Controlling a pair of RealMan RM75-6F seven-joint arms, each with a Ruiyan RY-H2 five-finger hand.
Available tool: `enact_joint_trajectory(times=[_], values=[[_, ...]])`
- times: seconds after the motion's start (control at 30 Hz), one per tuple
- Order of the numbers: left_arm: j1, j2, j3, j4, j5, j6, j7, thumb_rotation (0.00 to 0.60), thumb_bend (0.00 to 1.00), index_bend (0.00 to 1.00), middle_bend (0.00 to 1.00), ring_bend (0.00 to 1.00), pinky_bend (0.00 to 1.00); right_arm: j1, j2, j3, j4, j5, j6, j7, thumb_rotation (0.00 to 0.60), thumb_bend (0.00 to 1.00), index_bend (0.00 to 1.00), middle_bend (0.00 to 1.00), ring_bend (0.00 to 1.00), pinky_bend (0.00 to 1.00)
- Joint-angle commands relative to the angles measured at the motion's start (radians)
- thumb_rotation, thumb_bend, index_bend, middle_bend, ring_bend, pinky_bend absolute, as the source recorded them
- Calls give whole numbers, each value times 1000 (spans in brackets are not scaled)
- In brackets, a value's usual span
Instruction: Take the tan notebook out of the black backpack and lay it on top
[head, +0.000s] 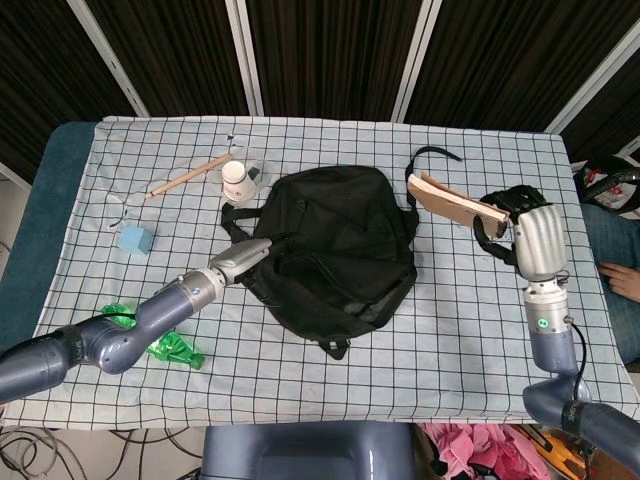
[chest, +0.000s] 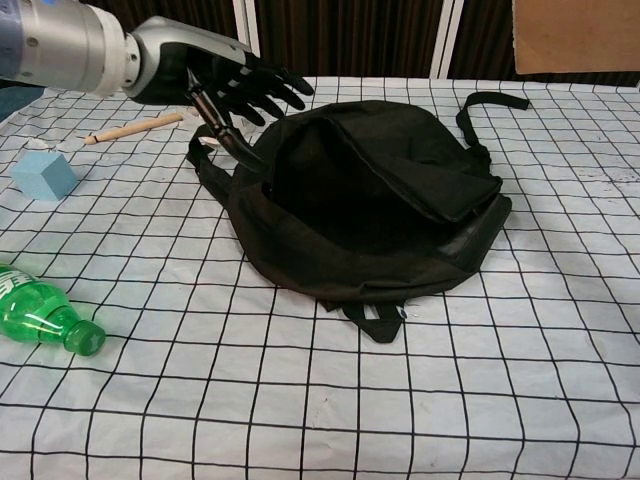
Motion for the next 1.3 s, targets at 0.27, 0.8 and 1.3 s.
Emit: enact_joint_trajectory(times=[0.27,0.8,1.3], values=[[190,129,22,-131,215,284,3,600,6,50,62,0,0,125,-143,14,149,14,-99,-116,600,509,846,693,607,388],[276,137,39,-1,373,386,-327,600,14,79,79,0,0,221,-408,-184,381,-142,-161,-259,600,509,846,688,601,389],[276,124,56,48,377,410,-391,600,14,85,90,0,0,168,-313,-337,154,-261,-152,-349,600,496,748,570,533,359]])
